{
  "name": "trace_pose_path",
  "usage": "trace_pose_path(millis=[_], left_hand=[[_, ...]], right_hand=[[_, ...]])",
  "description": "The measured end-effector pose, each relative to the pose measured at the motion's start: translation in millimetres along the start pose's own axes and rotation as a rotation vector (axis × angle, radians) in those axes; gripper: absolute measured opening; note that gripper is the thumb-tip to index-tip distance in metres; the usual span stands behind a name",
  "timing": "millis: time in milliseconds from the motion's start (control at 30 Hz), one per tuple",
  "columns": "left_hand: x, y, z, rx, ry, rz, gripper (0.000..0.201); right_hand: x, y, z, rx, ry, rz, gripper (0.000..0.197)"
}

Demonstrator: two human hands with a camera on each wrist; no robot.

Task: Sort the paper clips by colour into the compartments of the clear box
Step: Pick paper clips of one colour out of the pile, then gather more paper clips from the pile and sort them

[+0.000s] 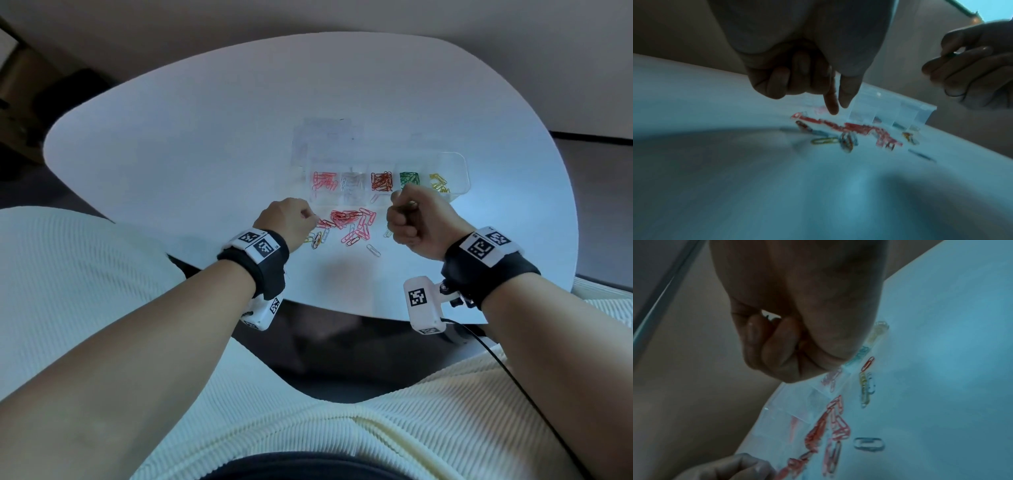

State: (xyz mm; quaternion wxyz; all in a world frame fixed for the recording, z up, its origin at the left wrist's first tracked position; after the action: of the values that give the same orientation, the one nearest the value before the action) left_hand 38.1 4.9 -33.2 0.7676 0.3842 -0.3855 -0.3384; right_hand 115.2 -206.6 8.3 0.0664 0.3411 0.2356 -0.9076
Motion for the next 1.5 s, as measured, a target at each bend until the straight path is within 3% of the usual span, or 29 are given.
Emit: trace_pose_path(millis=[167,267,433,567,800,967,1133,1233,1400,1500], left_hand=[[18.0,14.3,1.2,0.023,0.022,0.362,0.027],[25.6,24.1,3.2,-0.023,0.056,0.548,0.031],[32.0,27.3,7.1,-0.068,-0.009,0.483,0.036],[34.9,23.3,11.1,-0.154,-0.075,0.531,0.044],[50.0,25.4,12.0,-0.148,-0.087,0.761,0.015],[66.7,28.9,4.0,-0.094,-0.103,0.720,0.007],[99.7,32.7,-14.0,0.015,-0.139,0.646,0.009],[120.4,29.8,-29.0,0.054,-0.151,0.583,0.015],[149.3,20.9,-42.2,0.090,-0.139,0.521,0.011],[154.5,12.4,-42.4,-0.004,-0.145,0.507,0.012]], right_hand=[[-12.8,-12.4,1.3,-0.023,0.049,-0.291,0.016],[-16.4,-13.5,-1.2,0.016,0.027,-0.353,0.025],[-9.5,-10.3,-4.6,0.207,0.005,-0.145,0.017],[-1.5,-11.1,-5.9,0.279,0.011,0.048,0.040],[-21.9,-4.7,-4.0,0.252,0.082,-0.193,0.032],[-47.8,7.7,-6.7,0.339,0.230,-0.340,0.016],[-49.6,18.4,-18.7,0.277,0.161,-0.253,0.054],[-46.8,18.8,-21.0,0.274,0.158,-0.251,0.065],[-53.4,21.1,-11.8,0.339,0.254,-0.217,0.050],[-56.2,23.5,-4.4,0.374,0.318,-0.167,0.035]])
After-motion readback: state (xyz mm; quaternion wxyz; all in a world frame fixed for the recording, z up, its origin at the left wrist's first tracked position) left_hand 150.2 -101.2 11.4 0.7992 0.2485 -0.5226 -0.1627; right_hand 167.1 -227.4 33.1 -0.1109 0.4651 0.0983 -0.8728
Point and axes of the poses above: each hand's wrist, its own z-axis away from the middle knuckle, its own y-axis out of the back of the hand, x = y × z, the point moved 1 cm from there along -z, towards the middle knuckle, and after that the axes turned 10 degrees about -z, right-handed, at the moved point
